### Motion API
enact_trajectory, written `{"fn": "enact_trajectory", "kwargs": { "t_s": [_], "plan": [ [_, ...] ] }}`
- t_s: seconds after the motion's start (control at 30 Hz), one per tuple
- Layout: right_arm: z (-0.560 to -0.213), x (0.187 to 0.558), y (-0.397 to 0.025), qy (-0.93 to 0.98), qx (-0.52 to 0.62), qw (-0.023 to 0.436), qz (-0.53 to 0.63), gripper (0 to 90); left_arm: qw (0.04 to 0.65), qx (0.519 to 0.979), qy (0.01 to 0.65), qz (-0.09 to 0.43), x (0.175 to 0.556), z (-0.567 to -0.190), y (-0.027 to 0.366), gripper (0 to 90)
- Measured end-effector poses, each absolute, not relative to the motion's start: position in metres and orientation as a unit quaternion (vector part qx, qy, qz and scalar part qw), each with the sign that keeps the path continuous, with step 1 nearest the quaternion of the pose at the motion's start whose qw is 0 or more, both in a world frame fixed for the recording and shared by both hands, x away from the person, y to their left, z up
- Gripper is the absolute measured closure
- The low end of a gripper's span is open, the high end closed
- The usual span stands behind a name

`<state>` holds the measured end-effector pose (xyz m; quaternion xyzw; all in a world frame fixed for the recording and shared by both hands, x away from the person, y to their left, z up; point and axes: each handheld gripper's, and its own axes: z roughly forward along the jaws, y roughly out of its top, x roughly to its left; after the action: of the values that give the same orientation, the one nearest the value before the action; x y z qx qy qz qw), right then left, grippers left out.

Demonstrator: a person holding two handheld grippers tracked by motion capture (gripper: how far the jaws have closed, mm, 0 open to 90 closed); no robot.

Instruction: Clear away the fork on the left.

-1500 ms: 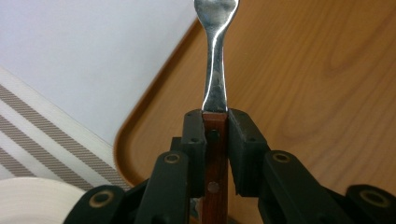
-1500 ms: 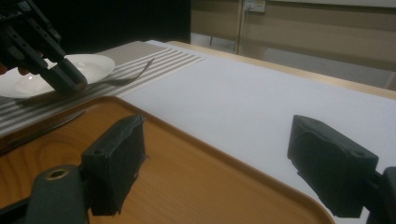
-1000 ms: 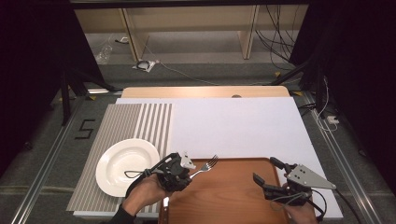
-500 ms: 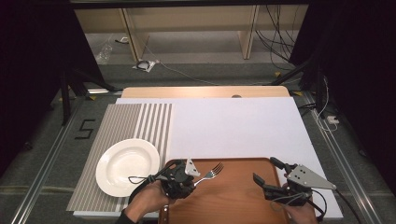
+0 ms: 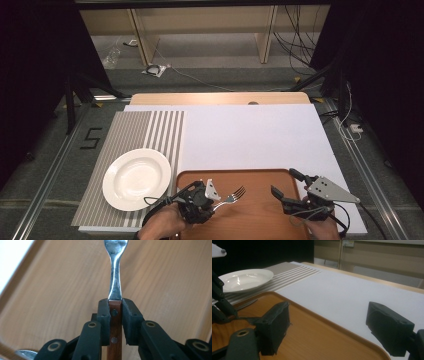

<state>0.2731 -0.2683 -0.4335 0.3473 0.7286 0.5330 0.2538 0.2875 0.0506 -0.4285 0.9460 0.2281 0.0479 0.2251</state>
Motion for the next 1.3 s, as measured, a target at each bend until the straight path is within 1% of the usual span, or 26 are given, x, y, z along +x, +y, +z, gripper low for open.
{"fn": "enact_trajectory", "kwargs": {
  "t_s": [0.53,1.3],
  "plan": [
    [-0.434,0.273,-0.268,0.729,0.347,0.254,0.532,19.9,0.211,0.952,0.221,0.018,0.270,-0.443,0.041,77.3],
    [-0.434,0.273,-0.267,0.730,0.346,0.253,0.532,20.0,0.197,0.952,0.235,-0.008,0.257,-0.456,0.041,77.2]
  ]
}}
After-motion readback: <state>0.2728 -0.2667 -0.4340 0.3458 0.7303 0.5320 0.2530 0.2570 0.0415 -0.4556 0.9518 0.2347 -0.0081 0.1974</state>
